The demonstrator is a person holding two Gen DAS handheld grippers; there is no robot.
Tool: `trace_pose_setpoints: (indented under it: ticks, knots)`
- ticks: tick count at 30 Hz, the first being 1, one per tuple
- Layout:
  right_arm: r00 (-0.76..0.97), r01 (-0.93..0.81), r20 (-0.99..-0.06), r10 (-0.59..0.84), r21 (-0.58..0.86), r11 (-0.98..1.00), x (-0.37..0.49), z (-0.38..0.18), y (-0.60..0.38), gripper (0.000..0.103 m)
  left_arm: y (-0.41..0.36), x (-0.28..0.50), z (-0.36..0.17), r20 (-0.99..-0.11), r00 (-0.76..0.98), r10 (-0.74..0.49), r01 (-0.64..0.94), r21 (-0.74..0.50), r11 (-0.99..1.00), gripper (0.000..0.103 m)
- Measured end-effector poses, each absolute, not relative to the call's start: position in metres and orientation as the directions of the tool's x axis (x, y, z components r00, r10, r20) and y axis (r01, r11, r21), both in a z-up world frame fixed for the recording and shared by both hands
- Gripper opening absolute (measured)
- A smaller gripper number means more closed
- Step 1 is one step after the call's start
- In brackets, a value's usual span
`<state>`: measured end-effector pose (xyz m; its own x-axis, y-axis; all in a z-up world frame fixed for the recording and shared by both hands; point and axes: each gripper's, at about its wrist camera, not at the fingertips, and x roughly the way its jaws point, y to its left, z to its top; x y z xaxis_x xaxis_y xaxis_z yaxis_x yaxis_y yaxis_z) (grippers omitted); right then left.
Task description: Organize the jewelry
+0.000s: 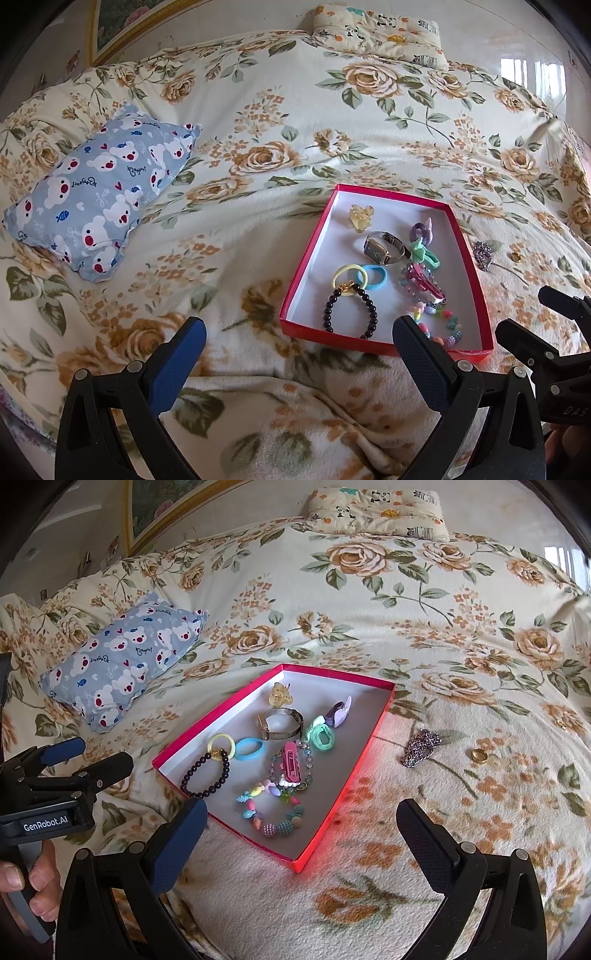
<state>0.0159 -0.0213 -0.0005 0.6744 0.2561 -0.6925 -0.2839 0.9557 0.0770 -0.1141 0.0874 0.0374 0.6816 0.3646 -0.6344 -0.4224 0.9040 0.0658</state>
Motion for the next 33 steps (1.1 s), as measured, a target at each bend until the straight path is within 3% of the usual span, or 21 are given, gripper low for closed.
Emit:
trace_pose_setpoints:
  ticks: [33]
  knots:
    - [0.678,-0.302,-0.680,0.279,0.089,0.949,0.0095,0.0076,-0.0154,0.103,0.0851,-0.1147,0.0358,-0.637,0.682,0.360,-0.423,0.058,0.904,0.102]
